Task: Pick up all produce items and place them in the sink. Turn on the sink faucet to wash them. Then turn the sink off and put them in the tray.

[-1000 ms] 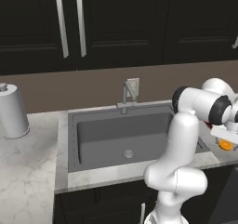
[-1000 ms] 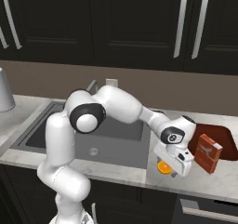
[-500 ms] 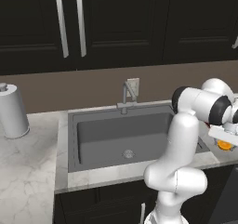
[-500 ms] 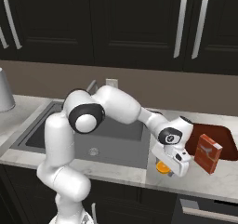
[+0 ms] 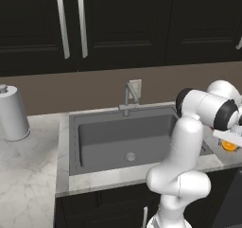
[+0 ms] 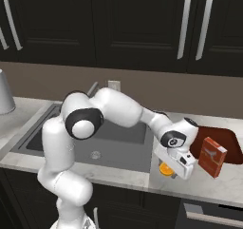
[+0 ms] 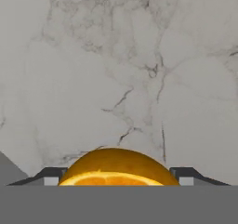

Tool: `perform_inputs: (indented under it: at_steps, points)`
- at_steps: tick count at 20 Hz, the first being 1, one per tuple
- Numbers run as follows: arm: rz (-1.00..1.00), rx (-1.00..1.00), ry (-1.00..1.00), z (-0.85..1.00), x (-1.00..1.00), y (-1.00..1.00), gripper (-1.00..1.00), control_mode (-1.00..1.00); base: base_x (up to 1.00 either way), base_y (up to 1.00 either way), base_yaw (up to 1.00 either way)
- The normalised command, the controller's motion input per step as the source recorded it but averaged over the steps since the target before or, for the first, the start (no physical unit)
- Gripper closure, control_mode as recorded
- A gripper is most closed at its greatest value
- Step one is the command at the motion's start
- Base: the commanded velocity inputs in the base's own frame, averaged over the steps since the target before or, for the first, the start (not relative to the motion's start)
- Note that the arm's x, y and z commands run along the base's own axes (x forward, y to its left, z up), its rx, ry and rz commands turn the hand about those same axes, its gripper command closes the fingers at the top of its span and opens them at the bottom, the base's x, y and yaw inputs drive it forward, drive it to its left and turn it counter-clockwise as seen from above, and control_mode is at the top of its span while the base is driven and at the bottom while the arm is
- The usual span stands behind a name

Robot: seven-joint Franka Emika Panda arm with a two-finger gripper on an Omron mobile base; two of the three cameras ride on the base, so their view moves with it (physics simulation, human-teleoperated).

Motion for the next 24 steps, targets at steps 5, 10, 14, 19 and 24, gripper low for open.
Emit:
perform_inputs:
  at_steps: [5,10,14,19,24]
  points:
    - [0.18,-0.06,-0.18,0.38,-0.06,0.58,1.00,-1.00,0.00,0.00,0.00]
    - [0.25,-0.07,-0.09,0.28,0.00,0.73,1.00,-1.00,0.00,0.00,0.00]
    - [0.28,-0.06,-0.06,0.20,0.08,0.74,1.00,-1.00,0.00,0.00,0.00]
    - [0.27,-0.03,-0.03,0.13,0.24,0.73,1.00,-1.00,0.00,0.00,0.00]
    - [0.22,0.00,0.00,0.01,0.47,0.56,1.00,-1.00,0.00,0.00,0.00]
